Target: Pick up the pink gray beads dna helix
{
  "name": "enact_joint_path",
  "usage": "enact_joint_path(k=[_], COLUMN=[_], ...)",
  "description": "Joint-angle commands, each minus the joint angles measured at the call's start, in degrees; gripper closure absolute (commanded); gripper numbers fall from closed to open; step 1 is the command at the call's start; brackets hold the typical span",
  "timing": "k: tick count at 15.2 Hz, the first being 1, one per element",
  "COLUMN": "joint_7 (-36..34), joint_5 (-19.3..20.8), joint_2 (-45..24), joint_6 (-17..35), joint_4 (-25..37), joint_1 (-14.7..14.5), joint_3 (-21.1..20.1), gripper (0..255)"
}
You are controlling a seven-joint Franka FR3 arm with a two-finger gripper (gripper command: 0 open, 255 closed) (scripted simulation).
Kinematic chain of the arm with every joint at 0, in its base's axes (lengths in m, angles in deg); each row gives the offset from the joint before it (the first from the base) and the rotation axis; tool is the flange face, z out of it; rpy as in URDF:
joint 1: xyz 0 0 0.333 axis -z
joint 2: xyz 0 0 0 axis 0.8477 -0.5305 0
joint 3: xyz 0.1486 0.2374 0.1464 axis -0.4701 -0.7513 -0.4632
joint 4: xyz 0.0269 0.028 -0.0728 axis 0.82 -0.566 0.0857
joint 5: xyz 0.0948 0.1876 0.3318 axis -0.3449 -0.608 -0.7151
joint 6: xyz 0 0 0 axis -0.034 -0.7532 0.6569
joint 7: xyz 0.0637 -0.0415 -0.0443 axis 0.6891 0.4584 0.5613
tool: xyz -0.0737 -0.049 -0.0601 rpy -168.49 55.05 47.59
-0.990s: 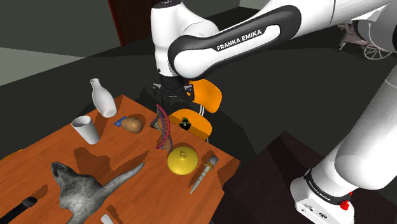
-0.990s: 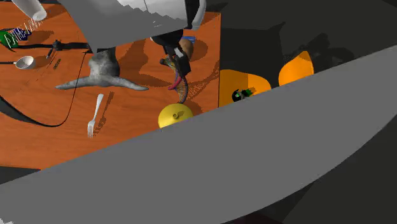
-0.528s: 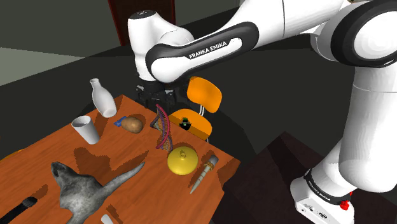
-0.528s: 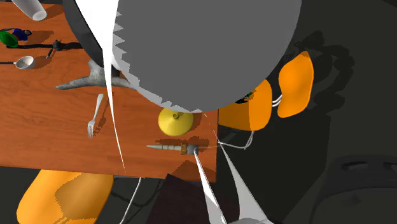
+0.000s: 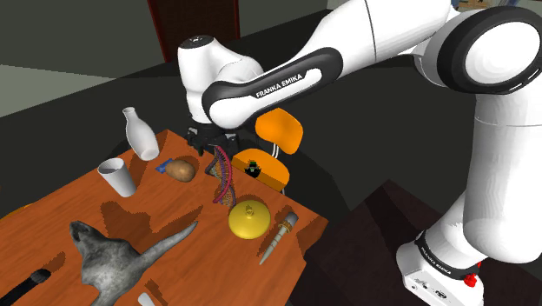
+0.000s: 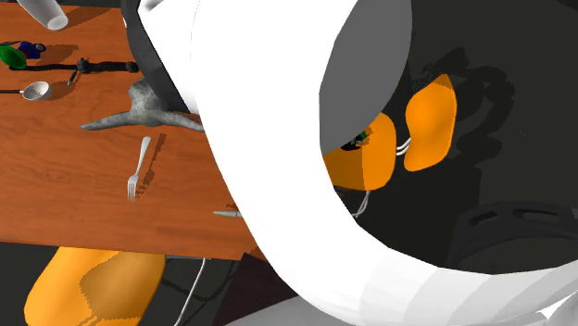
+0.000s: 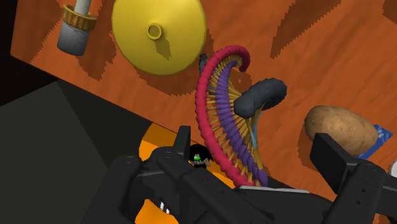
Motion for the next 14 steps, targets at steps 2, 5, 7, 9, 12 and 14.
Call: enact_joint_path(k=[2,5,7,9,12,14], joint_7=[0.0,0.0,0.0,0.0,0.3,0.6], joint_5=[0.1,0.1,0.1,0.1,-0.4,-0.8], joint_2=[-0.1,-0.1,-0.1,-0.1,0.5,1.0], joint_6=[0.2,0.1,0.1,0.1,-1.0,-2.3], joint_4=[-0.1,0.0,0.0,0.0,0.6,1.4], joint_1=[0.0,0.0,0.0,0.0,0.1,0.1], joint_3=[0.0,0.0,0.0,0.0,-0.2,-0.4], gripper=[255,255,255,255,255,255])
